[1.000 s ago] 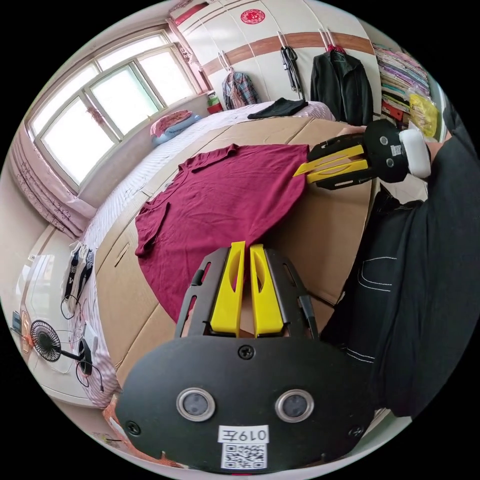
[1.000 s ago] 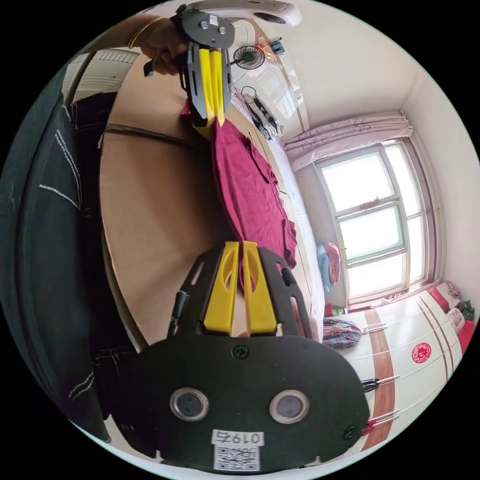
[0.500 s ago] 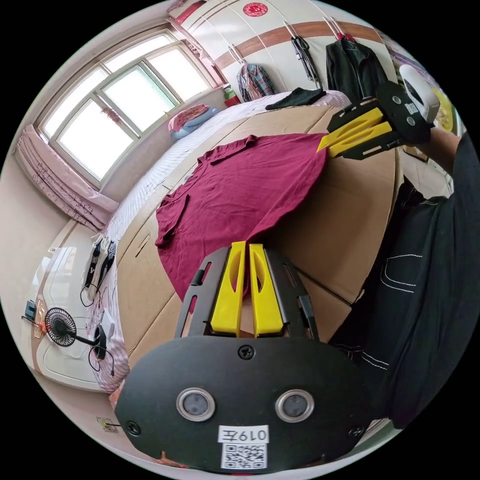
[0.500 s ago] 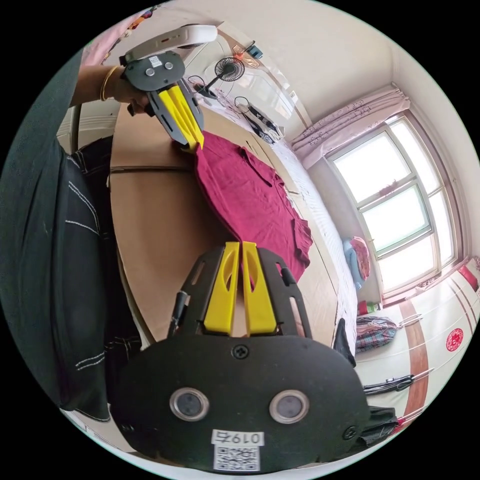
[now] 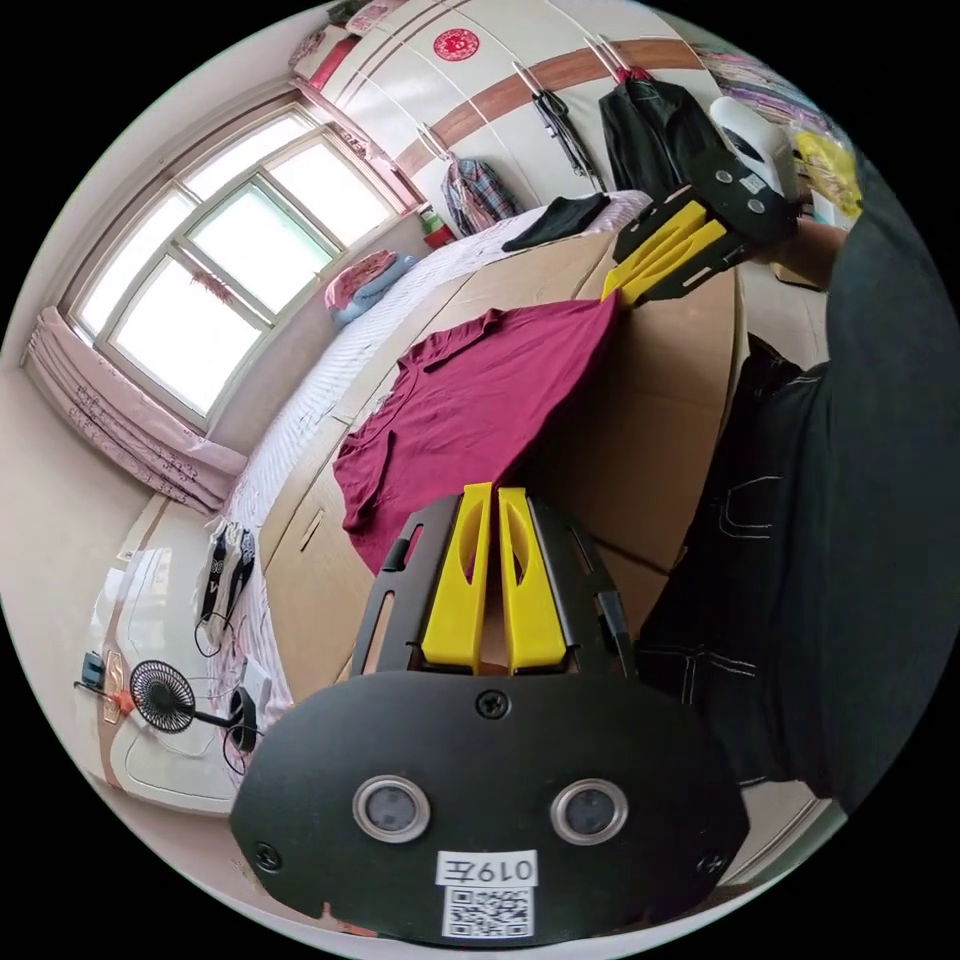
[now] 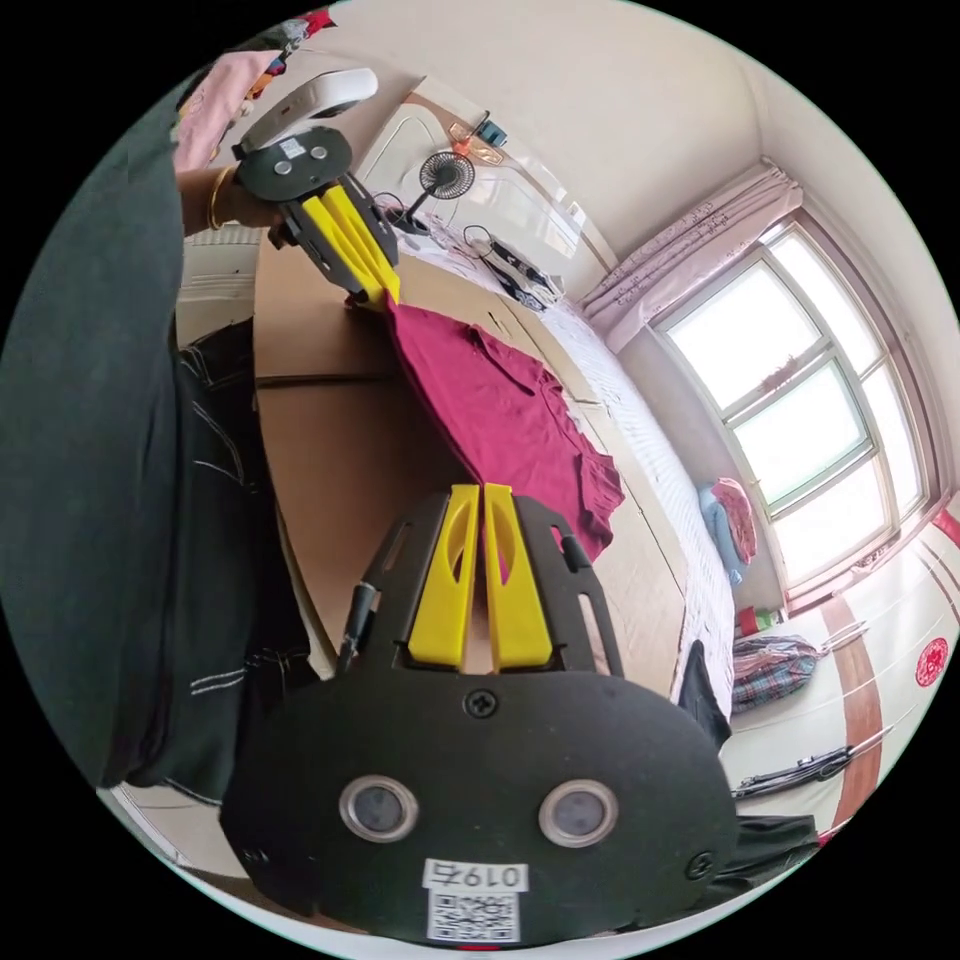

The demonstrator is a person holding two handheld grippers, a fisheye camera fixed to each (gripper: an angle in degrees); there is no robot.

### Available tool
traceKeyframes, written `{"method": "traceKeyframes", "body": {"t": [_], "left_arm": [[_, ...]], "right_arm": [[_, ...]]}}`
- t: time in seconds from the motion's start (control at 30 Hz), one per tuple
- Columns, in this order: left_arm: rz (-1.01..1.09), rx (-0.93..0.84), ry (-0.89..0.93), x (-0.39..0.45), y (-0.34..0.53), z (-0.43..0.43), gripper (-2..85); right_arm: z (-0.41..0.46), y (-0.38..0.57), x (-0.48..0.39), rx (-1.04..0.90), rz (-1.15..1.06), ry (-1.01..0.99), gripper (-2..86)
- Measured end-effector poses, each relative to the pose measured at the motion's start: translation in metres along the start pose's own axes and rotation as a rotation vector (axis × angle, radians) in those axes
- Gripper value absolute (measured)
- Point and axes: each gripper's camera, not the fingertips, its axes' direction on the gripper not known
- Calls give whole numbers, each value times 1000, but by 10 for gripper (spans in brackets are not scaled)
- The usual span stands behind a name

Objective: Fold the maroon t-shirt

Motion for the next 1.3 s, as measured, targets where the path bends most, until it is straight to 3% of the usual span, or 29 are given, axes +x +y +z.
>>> {"method": "traceKeyframes", "body": {"t": [0.13, 0.27, 0.5, 0.63, 0.9, 1.07, 1.3], "left_arm": [[91, -6, 91, -21, -12, -13, 7], [156, 24, 309, -54, -25, -20, 8], [206, 64, 375, -150, -71, 38, 8], [256, 30, 349, -219, -111, 91, 8], [265, -146, 572, -376, -205, 272, 8], [166, -242, 728, -427, -227, 377, 7], [105, -274, 769, -463, -239, 454, 8]], "right_arm": [[-34, -25, 22, 24, -59, -156, -10], [-63, -54, 53, 32, -124, -315, -9], [-29, -117, 131, 16, -180, -248, -9], [43, -169, 203, -54, -273, -185, -9], [236, -256, 362, -224, -283, -343, -10], [364, -284, 426, -320, -211, -486, -9], [444, -299, 475, -337, -135, -595, -9]]}}
